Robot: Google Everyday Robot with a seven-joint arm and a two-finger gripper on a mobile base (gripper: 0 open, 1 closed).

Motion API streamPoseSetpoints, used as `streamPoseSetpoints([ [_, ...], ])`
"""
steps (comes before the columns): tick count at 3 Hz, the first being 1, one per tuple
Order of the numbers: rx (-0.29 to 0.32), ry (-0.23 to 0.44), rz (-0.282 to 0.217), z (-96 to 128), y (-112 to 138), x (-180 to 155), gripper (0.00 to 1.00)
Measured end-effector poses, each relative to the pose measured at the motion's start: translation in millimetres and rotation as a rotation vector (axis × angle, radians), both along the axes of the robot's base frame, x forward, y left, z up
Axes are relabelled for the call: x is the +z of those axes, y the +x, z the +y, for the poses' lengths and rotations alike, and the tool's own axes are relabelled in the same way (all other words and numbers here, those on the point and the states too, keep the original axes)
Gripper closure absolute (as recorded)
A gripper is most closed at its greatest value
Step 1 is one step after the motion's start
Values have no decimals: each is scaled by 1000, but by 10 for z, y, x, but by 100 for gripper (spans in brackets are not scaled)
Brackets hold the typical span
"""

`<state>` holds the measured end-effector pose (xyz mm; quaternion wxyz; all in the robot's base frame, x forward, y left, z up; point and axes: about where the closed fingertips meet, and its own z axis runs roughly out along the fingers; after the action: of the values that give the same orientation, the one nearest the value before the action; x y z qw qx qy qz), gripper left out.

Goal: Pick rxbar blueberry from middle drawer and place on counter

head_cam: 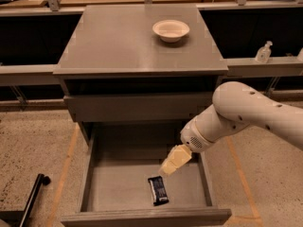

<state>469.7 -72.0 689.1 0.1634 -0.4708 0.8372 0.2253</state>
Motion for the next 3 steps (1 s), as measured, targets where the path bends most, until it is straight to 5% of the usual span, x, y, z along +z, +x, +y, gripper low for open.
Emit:
streamPoseSetpoints([
  [2,-38,65,83,245,303,-853,0],
  [3,-38,65,83,246,303,-853,0],
])
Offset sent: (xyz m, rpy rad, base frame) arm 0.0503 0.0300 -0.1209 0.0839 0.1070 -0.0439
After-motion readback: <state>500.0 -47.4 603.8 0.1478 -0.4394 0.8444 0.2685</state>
